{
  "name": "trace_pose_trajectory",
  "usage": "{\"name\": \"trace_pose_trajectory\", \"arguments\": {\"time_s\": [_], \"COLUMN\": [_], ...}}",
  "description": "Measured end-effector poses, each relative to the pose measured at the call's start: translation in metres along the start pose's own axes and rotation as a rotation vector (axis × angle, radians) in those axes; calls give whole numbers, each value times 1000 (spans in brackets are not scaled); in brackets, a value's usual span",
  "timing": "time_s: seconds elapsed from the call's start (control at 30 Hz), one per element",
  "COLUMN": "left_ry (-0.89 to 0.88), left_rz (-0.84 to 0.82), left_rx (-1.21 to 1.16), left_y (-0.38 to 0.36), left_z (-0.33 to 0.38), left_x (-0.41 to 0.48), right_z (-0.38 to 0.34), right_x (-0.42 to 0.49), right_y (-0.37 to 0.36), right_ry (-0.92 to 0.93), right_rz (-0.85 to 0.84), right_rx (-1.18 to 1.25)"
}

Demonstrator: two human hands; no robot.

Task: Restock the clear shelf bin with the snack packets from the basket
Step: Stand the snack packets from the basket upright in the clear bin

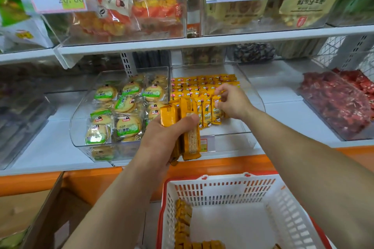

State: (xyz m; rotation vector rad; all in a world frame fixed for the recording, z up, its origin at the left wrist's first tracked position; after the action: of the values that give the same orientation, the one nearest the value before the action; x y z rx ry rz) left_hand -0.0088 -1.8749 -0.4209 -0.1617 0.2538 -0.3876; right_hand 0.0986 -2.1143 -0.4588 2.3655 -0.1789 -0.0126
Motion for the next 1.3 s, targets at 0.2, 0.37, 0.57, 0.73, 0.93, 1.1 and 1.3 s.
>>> {"name": "trace_pose_trajectory", "arguments": {"time_s": [0.2, 0.37, 0.57, 0.73, 0.93, 1.1, 1.3], "left_ry": [23, 42, 26, 26, 10, 7, 20], "left_rz": [-25, -26, -24, -29, -58, -59, -3], "left_rx": [12, 39, 24, 49, 12, -1, 79], "left_y": [-3, -8, -9, -20, -46, -56, -49], "left_z": [-2, -6, -5, -11, -22, -24, -27], "left_x": [3, 3, 4, 1, -7, -9, -5], "right_z": [11, 12, -15, -53, -71, -58, -45], "right_x": [9, 8, -31, -124, -185, -187, -181], "right_y": [-11, -11, 16, 31, 12, 15, 10], "right_ry": [-14, -74, -68, 118, 126, 97, -23], "right_rz": [2, -24, -4, -86, -214, -233, -331], "right_rx": [-101, -171, -336, 259, 354, 511, 856]}}
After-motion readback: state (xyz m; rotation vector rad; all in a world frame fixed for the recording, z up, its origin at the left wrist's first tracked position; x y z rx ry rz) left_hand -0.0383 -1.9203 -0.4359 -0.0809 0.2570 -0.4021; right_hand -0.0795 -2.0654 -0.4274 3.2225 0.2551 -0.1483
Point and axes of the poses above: each hand's wrist, its own x-axis towards the middle knuckle, its own y-axis out of the back of the hand, z = x × y, the point moved 6 cm from there along x, towards the middle knuckle, and after that the axes turned 8 degrees about -z, right-handed, at the moved point
